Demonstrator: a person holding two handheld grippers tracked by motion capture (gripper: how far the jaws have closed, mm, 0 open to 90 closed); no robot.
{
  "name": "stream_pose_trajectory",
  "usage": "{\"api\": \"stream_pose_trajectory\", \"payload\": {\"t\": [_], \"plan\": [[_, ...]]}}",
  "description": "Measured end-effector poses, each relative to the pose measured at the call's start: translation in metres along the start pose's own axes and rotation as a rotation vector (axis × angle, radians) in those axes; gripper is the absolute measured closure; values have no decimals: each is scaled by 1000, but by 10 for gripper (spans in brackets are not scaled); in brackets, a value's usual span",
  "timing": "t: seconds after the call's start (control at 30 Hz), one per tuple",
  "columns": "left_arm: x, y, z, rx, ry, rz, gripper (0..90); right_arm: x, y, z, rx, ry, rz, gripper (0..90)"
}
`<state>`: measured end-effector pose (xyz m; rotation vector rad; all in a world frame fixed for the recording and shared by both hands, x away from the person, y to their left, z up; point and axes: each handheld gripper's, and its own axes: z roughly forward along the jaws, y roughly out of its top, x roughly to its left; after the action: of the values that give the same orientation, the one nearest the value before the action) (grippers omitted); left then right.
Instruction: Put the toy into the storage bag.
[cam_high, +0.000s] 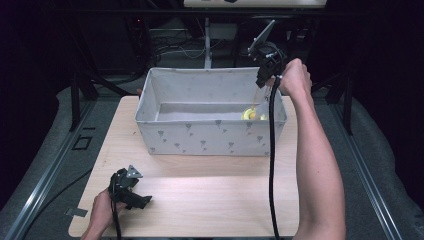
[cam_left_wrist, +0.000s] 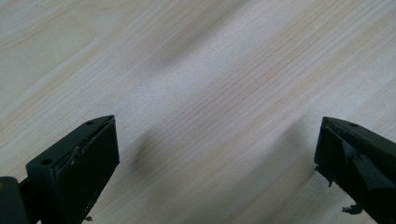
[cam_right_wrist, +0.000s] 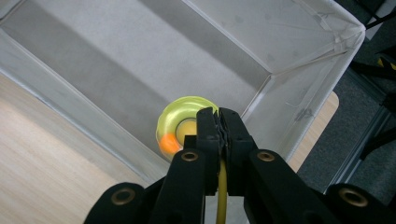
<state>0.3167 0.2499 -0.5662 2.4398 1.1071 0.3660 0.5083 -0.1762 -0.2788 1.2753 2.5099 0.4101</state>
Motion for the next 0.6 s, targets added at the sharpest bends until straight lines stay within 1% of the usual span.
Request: {"api": "stream_pose_trajectory", "payload": {"t": [0.3,0.33,0.6], "plan": [[0,0,0,0,0,0,1,-4,-7,15,7,7,8,880],[0,0,0,0,-1,0,1,-5,-7,17,6,0,5,880],[0,0,0,3,0,1,1,-10,-15,31,21,8,26,880]]}}
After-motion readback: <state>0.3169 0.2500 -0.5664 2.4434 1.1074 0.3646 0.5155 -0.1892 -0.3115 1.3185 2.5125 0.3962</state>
